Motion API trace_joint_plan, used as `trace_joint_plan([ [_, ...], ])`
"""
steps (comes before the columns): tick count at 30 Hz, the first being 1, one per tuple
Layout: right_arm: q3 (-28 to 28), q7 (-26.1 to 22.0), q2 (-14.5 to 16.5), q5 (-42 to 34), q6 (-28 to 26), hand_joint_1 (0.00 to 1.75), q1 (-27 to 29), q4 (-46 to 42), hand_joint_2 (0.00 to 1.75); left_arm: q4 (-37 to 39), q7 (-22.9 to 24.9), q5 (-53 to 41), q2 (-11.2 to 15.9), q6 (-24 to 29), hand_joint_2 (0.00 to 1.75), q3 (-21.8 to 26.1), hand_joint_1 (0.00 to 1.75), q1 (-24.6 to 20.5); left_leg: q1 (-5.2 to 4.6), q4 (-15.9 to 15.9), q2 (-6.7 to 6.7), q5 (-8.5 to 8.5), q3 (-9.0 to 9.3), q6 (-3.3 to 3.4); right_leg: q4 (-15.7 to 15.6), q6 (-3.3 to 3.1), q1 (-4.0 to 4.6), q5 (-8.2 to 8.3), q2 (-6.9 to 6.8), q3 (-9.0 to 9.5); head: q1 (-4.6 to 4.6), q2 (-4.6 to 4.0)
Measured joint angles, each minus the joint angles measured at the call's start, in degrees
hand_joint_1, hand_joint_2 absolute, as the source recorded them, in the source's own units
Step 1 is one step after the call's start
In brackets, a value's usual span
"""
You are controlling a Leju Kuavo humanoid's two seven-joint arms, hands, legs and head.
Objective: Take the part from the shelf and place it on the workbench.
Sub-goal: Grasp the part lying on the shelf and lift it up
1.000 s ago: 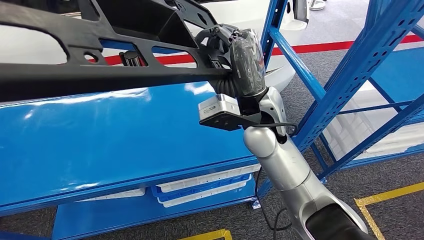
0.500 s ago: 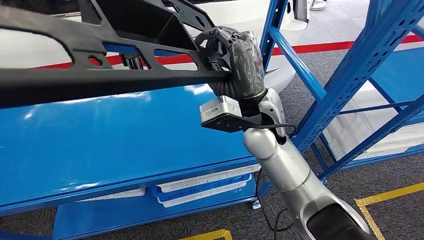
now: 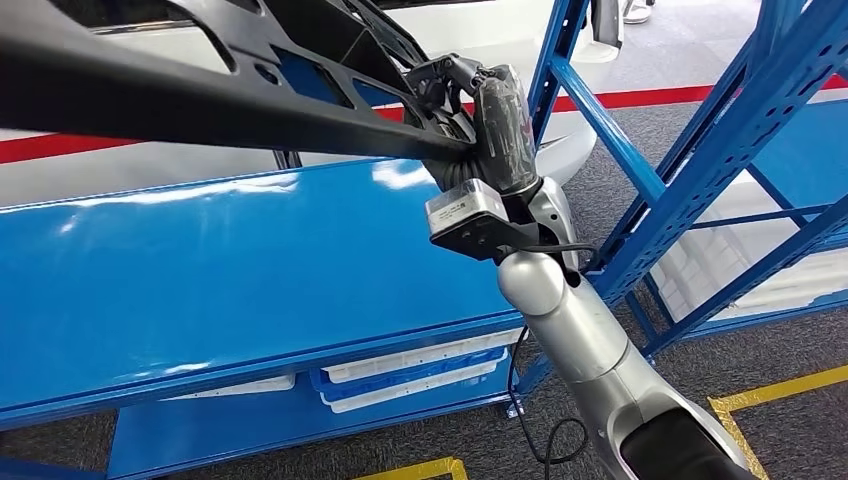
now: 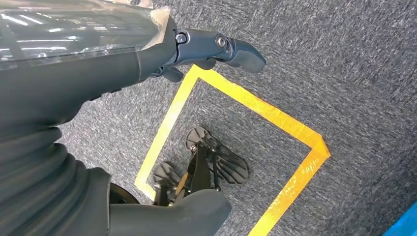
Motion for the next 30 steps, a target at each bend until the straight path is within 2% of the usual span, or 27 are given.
trace_joint_plan([
  [1, 0.0, 0.0, -0.2, -0.1, 0.0, 1.75, 0.3, 0.0, 1.75, 0.0, 0.1, 0.0, 0.0, 0.0, 1.75, 0.0, 0.0, 0.0, -0.09, 0.0, -0.02, 0.08, -0.12, 0.0, 1.2, 0.23, 0.06, -0.27, 0.0, -0.27, 0.0, 0.0],
  [2, 0.0, 0.0, -0.3, -0.2, 0.0, 1.75, 0.5, 0.0, 1.75, 0.0, 0.2, 0.0, 0.0, 0.0, 1.75, 0.0, 0.0, 0.0, -0.14, 0.1, -0.06, 0.15, -0.25, -0.05, 0.0, 0.58, 0.09, 0.43, 0.0, 0.7, 0.01, 0.0],
  [3, 0.0, -0.1, -0.4, -0.3, -0.1, 1.75, 0.6, 0.0, 1.75, 0.0, 0.2, 0.0, 0.0, 0.0, 1.75, 0.1, 0.0, 0.0, -0.18, 0.3, -0.09, 0.22, -0.4, -0.14, -3.6, 0.95, 0.07, 1.77, -0.01, 2.84, 0.0, 0.0],
  [5, 0.0, -0.1, -0.5, -0.3, -0.1, 1.75, 0.7, -0.2, 1.75, 0.0, 0.2, 0.0, 0.0, 0.0, 1.75, 0.2, 0.0, 0.0, -0.24, 0.8, -0.18, 0.34, -0.9, -0.5, -11.6, 1.06, 0.15, 4.15, 0.05, 7.5, -0.02, 0.0],
  [6, -0.1, -0.1, -0.5, -0.4, -0.1, 1.75, 0.7, -0.3, 1.75, 0.0, 0.2, 0.0, 0.0, 0.0, 1.75, 0.3, 0.0, 0.0, -0.29, 1.1, -0.24, 0.41, -1.13, -0.78, -14.1, 0.87, 0.29, 4.9, 0.15, 8.82, -0.02, 0.0],
  [7, -0.1, -0.2, -0.6, -0.5, -0.1, 1.75, 0.7, -0.4, 1.75, 0.0, 0.2, 0.0, 0.0, 0.0, 1.75, 0.4, 0.0, -0.1, -0.34, 1.3, -0.3, 0.52, -1.37, -1.11, -14.8, 0.54, 0.48, 5.14, 0.26, 9.12, -0.06, 0.0],
  [8, -0.1, -0.2, -0.6, -0.6, -0.2, 1.75, 0.8, -0.5, 1.75, 0.0, 0.2, 0.1, 0.0, 0.1, 1.75, 0.5, 0.0, -0.1, -0.38, 1.4, -0.37, 0.69, -1.58, -1.48, -14.6, 0.23, 0.67, 5.5, 0.36, 8.9, -0.06, 0.0],
  [10, -0.1, -0.2, -0.6, -0.7, -0.2, 1.75, 0.9, -0.5, 1.75, 0.0, 0.2, 0.3, 0.1, 0.1, 1.75, 0.6, 0.0, -0.1, -0.24, 2.0, -0.39, 0.34, -2.19, -2.17, -14.7, -0.7, 0.11, 5.95, 0.27, 8.21, -0.1, 0.0],
  [11, 0.0, -0.2, -0.6, -0.7, -0.2, 1.75, 0.9, -0.6, 1.75, 0.0, 0.2, 0.4, 0.1, 0.1, 1.75, 0.7, 0.0, 0.0, -0.09, 3.1, -0.33, -0.9, -2.75, -2.55, -14.8, -1.32, -0.17, 6.36, 0.18, 7.84, -0.16, 0.0],
  [12, 0.0, -0.2, -0.6, -0.7, -0.2, 1.75, 0.9, -0.6, 1.75, 0.0, 0.2, 0.4, 0.1, 0.1, 1.75, 0.7, 0.0, 0.0, 0.13, 5.2, -0.26, -3.02, -3.59, -2.94, -14.9, -1.88, -0.4, 6.78, 0.06, 7.39, -0.24, 0.0],
  [13, 0.0, -0.2, -0.5, -0.7, -0.2, 1.75, 1.0, -0.6, 1.75, 0.0, 0.2, 0.4, 0.1, 0.1, 1.75, 0.7, 0.0, 0.0, 0.34, 8.4, -0.17, -5.72, -4.66, -3.36, -14.8, -2.27, -0.27, 7.18, -0.04, 6.91, -0.31, 0.0],
  [14, 0.0, -0.2, -0.5, -0.8, -0.2, 1.75, 1.0, -0.6, 1.75, 0.0, 0.2, 0.4, 0.1, 0.1, 1.75, 0.7, 0.0, 0.0, 0.57, 12.2, -0.12, -8.21, -5.73, -3.73, -14.8, -2.48, -0.2, 7.57, -0.14, 6.42, -0.36, 0.0],
  [15, 0.0, -0.2, -0.5, -0.8, -0.2, 1.75, 1.2, -0.6, 1.75, 0.0, 0.3, 0.3, 0.1, 0.0, 1.75, 0.7, 0.0, 0.0, 0.78, 15.5, -0.1, -9.88, -6.49, -4.06, -14.8, -2.49, -0.15, 7.95, -0.22, 5.91, -0.37, 0.0],
  [16, 0.0, -0.2, -0.5, -0.8, -0.2, 1.75, 1.3, -0.6, 1.75, 0.0, 0.3, 0.3, 0.1, 0.0, 1.75, 0.7, 0.0, 0.0, 0.97, 17.2, -0.07, -10.37, -6.48, -4.3, -14.7, -2.41, -0.13, 8.32, -0.27, 5.41, -0.37, 0.0],
  [17, 0.0, -0.2, -0.5, -0.8, -0.2, 1.75, 1.4, -0.6, 1.75, 0.0, 0.4, 0.2, 0.1, 0.0, 1.75, 0.7, 0.0, 0.0, 1.17, 16.8, -0.04, -9.74, -5.37, -4.47, -14.6, -2.24, -0.18, 8.66, -0.3, 4.95, -0.37, 0.0],
  [18, 0.0, -0.2, -0.5, -0.9, -0.2, 1.75, 1.5, -0.6, 1.75, 0.0, 0.5, 0.1, 0.2, 0.1, 1.75, 0.7, 0.0, 0.0, 1.36, 14.3, -0.01, -8.38, -3.18, -4.56, -14.6, -1.99, -0.25, 8.96, -0.3, 4.54, -0.38, 0.0],
  [19, 0.0, -0.2, -0.5, -0.9, -0.2, 1.75, 1.6, -0.6, 1.75, 0.0, 0.6, 0.0, 0.2, 0.1, 1.75, 0.7, 0.0, 0.0, 1.55, 10.2, 0.0, -7.1, -0.26, -4.58, -14.5, -1.74, -0.29, 9.24, -0.3, 4.23, -0.38, 0.0],
  [20, 0.0, -0.2, -0.5, -0.9, -0.3, 1.75, 1.6, -0.7, 1.75, 0.0, 0.7, -0.1, 0.2, 0.2, 1.75, 0.7, 0.0, -0.1, 1.57, 6.3, -0.03, -6.34, 2.45, -4.53, -14.4, -1.4, -0.25, 9.53, -0.29, 3.95, -0.38, 0.0],
  [21, 0.0, -0.2, -0.5, -1.0, -0.3, 1.75, 1.6, -0.8, 1.75, 0.0, 0.7, -0.3, 0.2, 0.2, 1.75, 0.7, 0.0, -0.2, 1.48, 3.4, -0.14, -5.93, 4.25, -4.3, -14.4, -1.02, -0.19, 9.85, -0.31, 3.83, -0.32, 0.0],
  [22, -0.1, -0.2, -0.5, -1.0, -0.3, 1.75, 1.7, -0.9, 1.75, 0.0, 0.8, -0.4, 0.2, 0.3, 1.75, 0.7, 0.0, -0.3, 1.29, 1.9, -0.23, -5.95, 5.1, -4.03, -14.4, -0.62, -0.13, 10.16, -0.33, 3.76, -0.29, 0.0],
  [24, -0.1, -0.2, -0.4, -1.0, -0.3, 1.75, 1.7, -0.9, 1.75, 0.0, 0.8, -0.5, 0.2, 0.3, 1.75, 0.7, 0.0, -0.3, 0.87, 1.5, -0.34, -5.46, 4.7, -3.15, -14.7, 0.38, -0.02, 10.92, -0.35, 3.69, -0.19, 0.0],
  [25, -0.1, -0.2, -0.4, -1.0, -0.3, 1.75, 1.8, -0.9, 1.75, 0.0, 0.8, -0.5, 0.2, 0.3, 1.75, 0.7, 0.0, -0.3, 0.82, 1.3, -0.19, -4.96, 4.41, -2.64, -14.5, 0.69, 0.0, 10.84, -0.32, 3.38, -0.21, 0.0],
  [26, -0.2, -0.2, -0.5, -1.0, -0.3, 1.75, 1.8, -1.0, 1.75, 0.0, 0.9, -0.5, 0.2, 0.4, 1.75, 0.7, 0.0, -0.4, 0.81, 1.1, -0.04, -4.3, 3.97, -1.96, -13.8, 0.7, 0.07, 9.97, -0.29, 2.77, -0.18, 0.0],
  [27, -0.2, -0.2, -0.5, -1.0, -0.3, 1.75, 1.9, -1.0, 1.75, 0.0, 0.9, -0.5, 0.2, 0.4, 1.75, 0.7, 0.0, -0.4, 0.81, 0.8, 0.11, -3.57, 3.41, -1.35, -11.8, 0.4, 0.15, 8.18, -0.25, 1.83, -0.18, 0.0],
  [29, -0.3, -0.3, -0.6, -1.2, -0.3, 1.75, 2.2, -1.0, 1.75, 0.0, 0.9, -0.5, 0.2, 0.7, 1.75, 0.7, 0.0, -0.5, 0.69, 0.8, 0.24, -2.32, 1.97, -0.61, -4.7, -0.48, 0.21, 3.07, -0.22, -0.6, -0.14, 0.0],
  [30, -0.3, -0.4, -0.6, -1.3, -0.3, 1.75, 2.5, -1.0, 1.75, 0.0, 0.9, -0.5, 0.2, 0.9, 1.75, 0.8, 0.0, -0.5, 0.57, 0.8, 0.24, -1.75, 1.19, -0.51, -0.9, -0.57, 0.23, 1.23, -0.22, -1.49, -0.15, 0.0],
])
